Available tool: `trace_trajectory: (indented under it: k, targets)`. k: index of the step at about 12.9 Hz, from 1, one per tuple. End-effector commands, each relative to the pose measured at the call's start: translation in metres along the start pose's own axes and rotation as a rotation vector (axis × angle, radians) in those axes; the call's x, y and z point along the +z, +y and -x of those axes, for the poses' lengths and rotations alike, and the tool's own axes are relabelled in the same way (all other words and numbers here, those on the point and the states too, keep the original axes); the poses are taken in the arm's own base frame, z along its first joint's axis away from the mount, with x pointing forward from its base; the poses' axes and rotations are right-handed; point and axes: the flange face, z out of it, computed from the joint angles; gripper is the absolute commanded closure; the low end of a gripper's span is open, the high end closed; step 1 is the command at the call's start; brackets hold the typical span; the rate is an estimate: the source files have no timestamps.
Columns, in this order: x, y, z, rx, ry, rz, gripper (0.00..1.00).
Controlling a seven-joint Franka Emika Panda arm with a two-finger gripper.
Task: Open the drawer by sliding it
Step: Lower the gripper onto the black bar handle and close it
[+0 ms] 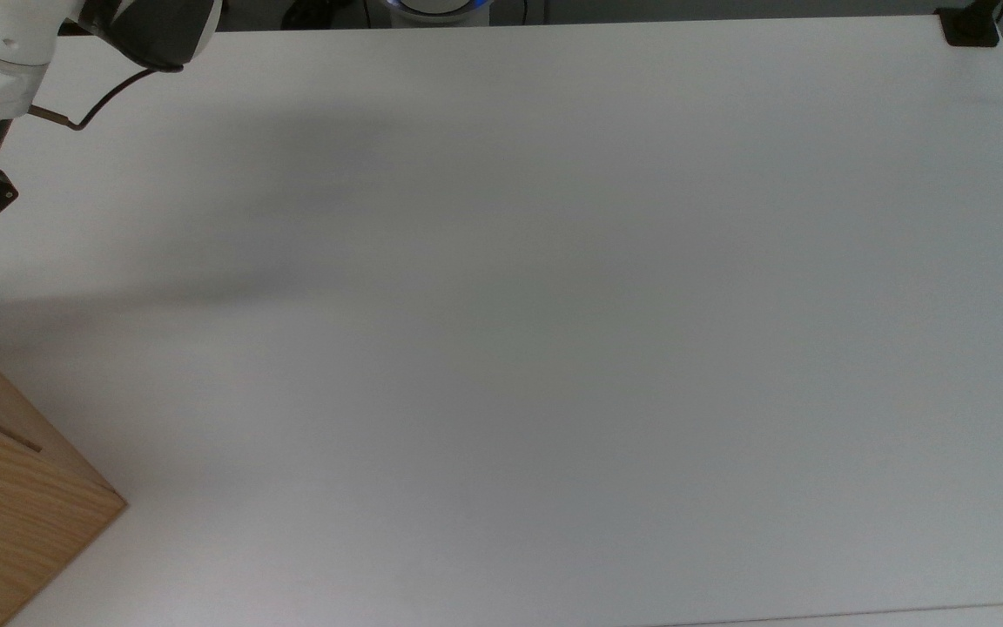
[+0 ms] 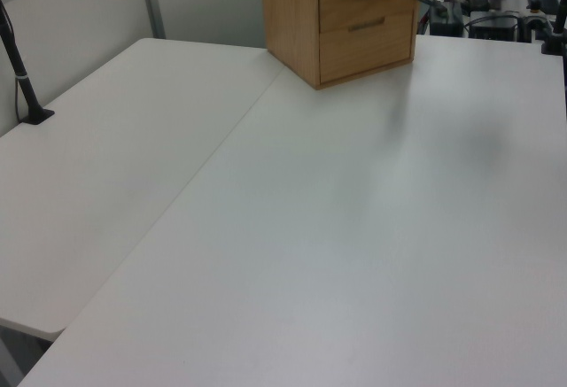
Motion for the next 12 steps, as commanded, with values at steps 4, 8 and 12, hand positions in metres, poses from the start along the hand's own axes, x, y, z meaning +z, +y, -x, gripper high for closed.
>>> trace_trajectory:
  k: [4,8,12]
  targets:
    - [0.004,0.010,0.014,-0.039,0.001,0.058,0.74]
    - [0.003,0.002,0.022,-0.040,-0.006,0.037,0.84]
    - [-0.009,-0.001,0.025,-0.035,-0.002,0.028,0.91]
